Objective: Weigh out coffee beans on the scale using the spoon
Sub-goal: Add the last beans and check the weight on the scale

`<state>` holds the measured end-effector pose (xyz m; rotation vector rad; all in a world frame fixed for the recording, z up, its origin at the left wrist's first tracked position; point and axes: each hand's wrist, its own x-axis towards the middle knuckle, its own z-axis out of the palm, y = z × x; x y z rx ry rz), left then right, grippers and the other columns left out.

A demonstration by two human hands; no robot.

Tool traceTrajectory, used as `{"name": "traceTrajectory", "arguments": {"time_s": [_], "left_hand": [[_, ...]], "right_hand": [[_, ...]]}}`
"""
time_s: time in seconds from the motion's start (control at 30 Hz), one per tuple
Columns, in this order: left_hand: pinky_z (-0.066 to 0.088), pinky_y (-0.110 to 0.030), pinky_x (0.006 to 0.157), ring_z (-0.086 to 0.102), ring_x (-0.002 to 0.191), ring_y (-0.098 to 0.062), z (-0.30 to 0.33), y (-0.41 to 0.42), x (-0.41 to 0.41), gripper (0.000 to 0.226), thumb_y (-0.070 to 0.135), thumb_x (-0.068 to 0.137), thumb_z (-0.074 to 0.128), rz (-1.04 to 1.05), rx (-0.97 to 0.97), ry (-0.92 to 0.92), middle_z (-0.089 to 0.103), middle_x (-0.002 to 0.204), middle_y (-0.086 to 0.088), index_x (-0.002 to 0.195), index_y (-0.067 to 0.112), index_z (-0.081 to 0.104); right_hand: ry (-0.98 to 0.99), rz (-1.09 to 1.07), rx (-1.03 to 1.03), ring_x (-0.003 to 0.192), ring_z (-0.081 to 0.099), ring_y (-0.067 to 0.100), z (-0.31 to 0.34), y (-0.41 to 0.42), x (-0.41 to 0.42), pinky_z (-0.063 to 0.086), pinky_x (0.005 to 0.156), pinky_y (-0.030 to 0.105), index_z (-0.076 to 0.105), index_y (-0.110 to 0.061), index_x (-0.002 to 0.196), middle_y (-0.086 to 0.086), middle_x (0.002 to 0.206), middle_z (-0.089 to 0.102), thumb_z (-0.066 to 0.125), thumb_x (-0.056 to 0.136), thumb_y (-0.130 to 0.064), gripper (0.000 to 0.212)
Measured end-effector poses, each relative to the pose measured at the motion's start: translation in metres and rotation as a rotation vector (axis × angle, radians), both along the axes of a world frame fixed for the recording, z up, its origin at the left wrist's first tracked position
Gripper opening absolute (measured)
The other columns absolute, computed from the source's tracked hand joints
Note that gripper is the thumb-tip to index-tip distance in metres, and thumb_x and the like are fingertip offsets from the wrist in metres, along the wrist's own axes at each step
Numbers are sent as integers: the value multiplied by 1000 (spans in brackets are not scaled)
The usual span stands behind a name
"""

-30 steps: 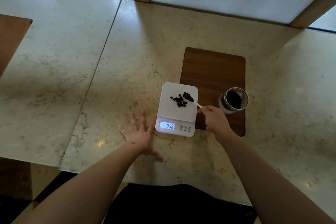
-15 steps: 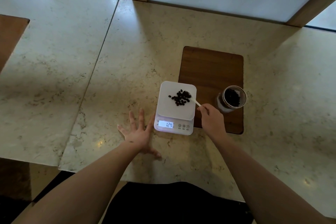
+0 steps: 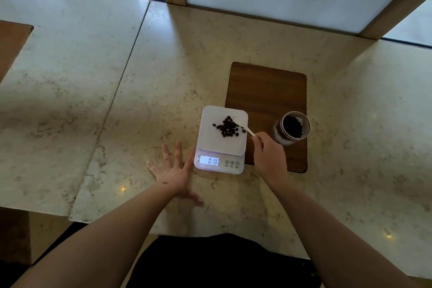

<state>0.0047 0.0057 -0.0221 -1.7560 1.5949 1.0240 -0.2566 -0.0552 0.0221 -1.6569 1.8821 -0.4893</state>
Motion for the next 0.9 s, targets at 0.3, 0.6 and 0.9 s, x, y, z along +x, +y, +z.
{"name": "traceTrajectory", "arguments": {"time_s": [0.3,0.6,0.9], "left_hand": [[-16,-91,98,-71,113,-40,3,0,-1,162,100,36,67,-21,10,-10,-74,131,-2,122,50,-61],[-15,-90,98,-68,116,-41,6,-1,-1,161,103,28,60,-9,17,-19,-74,130,-2,116,50,-64],[-10,-91,101,-67,118,-42,7,1,0,160,105,31,63,-19,47,-54,-75,130,-2,111,51,-65]], "right_hand": [[-345,-290,153,48,41,2,9,53,-9,34,44,21,61,-20,90,0,67,52,39,104,-28,27],[-196,-236,265,53,51,7,-16,145,-23,41,50,31,57,-28,89,-1,67,59,36,104,-35,27],[-242,-424,252,54,49,8,-28,132,-21,41,48,31,57,-25,90,1,69,57,33,104,-34,29]]}}
